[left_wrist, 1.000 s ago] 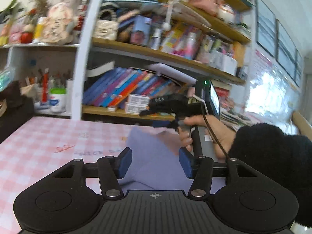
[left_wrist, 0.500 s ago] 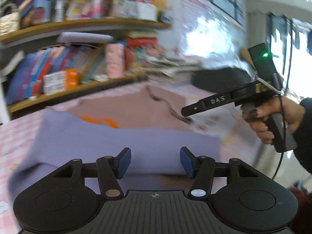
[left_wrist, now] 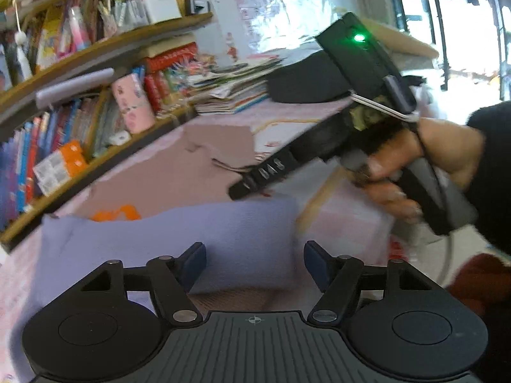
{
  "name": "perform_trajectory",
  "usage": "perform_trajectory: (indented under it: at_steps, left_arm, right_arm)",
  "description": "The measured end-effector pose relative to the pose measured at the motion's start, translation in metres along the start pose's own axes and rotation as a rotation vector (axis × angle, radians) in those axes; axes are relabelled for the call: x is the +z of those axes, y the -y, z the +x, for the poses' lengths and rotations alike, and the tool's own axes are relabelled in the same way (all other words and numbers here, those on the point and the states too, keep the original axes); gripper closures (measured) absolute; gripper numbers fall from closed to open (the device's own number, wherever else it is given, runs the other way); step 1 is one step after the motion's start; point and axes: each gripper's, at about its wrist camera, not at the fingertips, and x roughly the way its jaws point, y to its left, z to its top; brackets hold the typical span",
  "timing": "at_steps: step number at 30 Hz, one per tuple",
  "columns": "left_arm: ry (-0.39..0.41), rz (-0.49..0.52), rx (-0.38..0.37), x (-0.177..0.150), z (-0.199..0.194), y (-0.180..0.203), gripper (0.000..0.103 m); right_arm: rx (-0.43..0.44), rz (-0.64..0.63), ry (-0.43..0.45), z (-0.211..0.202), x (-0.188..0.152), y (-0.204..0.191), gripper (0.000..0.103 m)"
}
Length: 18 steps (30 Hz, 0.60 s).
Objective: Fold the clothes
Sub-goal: 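Lay the sweater flat on the mat and open both grippers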
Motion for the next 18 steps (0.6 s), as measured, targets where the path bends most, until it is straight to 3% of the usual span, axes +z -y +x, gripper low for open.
perform_trajectory:
  at_steps: [3,7,10,11,13,16,18]
  left_arm:
    - [0.001,0.006,0.007,0.002,0.007,0.005,0.034]
    - [-0.018,0.112,0.041,0.002,0.014,0.017,0.035]
    - [-0.026,0.140,0.030,0.003,0.012,0.013,0.079]
    - [-0.016,0.102,0.008,0.005,0.007,0.005,0.091]
    - [0.002,0.015,-0.041,0.009,-0.004,-0.013,0.094]
    - [0.045,-0.216,-0.148,0.012,-0.023,-0.060,0.098]
    - [0.094,-0.343,-0.165,0.008,-0.039,-0.090,0.103]
  right_arm:
    - [0.001,-0.003,-0.001,0.001,0.001,0.000,0.069]
    - [0.007,-0.019,0.026,0.000,-0.005,0.000,0.069]
    - [0.016,-0.022,0.033,-0.001,-0.007,0.002,0.069]
    - [0.017,-0.023,0.034,-0.001,-0.007,0.003,0.069]
    - [0.018,-0.027,0.035,-0.001,-0.007,0.003,0.069]
    - [0.015,-0.031,0.036,-0.001,-0.007,0.002,0.069]
    - [0.013,-0.035,0.035,-0.001,-0.007,0.001,0.069]
